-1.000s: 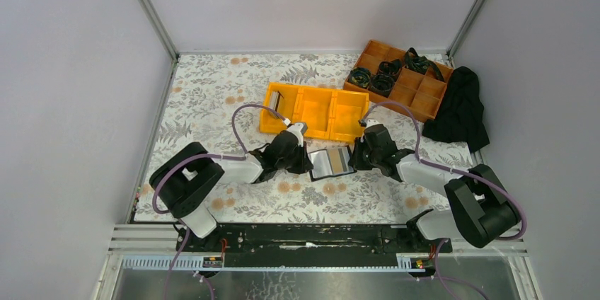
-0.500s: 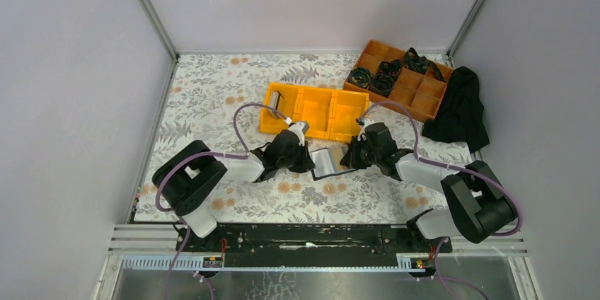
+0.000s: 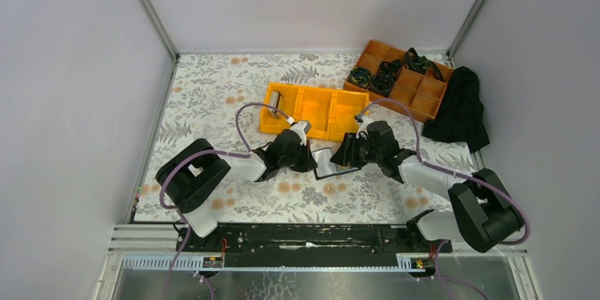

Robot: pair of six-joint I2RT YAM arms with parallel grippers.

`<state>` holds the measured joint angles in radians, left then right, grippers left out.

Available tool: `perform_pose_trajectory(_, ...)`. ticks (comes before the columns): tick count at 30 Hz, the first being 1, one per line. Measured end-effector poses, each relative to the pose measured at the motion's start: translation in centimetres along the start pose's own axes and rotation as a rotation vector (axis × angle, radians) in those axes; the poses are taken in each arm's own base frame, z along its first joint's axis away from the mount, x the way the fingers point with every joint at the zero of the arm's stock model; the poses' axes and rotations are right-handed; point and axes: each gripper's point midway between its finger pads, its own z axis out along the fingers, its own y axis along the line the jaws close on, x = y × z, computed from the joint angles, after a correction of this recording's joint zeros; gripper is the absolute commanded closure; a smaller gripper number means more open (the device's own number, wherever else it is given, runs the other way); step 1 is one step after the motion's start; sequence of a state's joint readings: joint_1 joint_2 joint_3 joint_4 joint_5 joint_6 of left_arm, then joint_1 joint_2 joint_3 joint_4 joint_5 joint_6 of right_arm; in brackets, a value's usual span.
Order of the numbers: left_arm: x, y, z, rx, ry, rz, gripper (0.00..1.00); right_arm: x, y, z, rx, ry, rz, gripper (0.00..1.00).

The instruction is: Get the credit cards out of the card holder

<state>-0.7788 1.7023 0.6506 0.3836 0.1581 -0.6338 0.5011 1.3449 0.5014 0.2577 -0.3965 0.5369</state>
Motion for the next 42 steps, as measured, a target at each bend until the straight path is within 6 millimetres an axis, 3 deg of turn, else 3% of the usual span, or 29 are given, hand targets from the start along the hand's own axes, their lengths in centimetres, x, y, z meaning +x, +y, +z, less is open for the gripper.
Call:
perform_pose_trajectory(6,0.0,-0.1,0.1,0.007,-0.001,0.002,1.00,-1.2,-1.9,-1.0,0.093,-0.048,-0.012,0.43)
perform_pose_trajectory(15,0.0,-0.2,0.2,0.018,0.000,0.009,1.00,-0.3,-4.7,-0.8,0.178,-0.007,0.012,0.42)
perform_pose_trajectory(42,-0.1,-0.5,0.5,0.033,0.003,0.011,1.00,-1.1,-6.5,-1.3,0.221,-0.029,0.029,0.41)
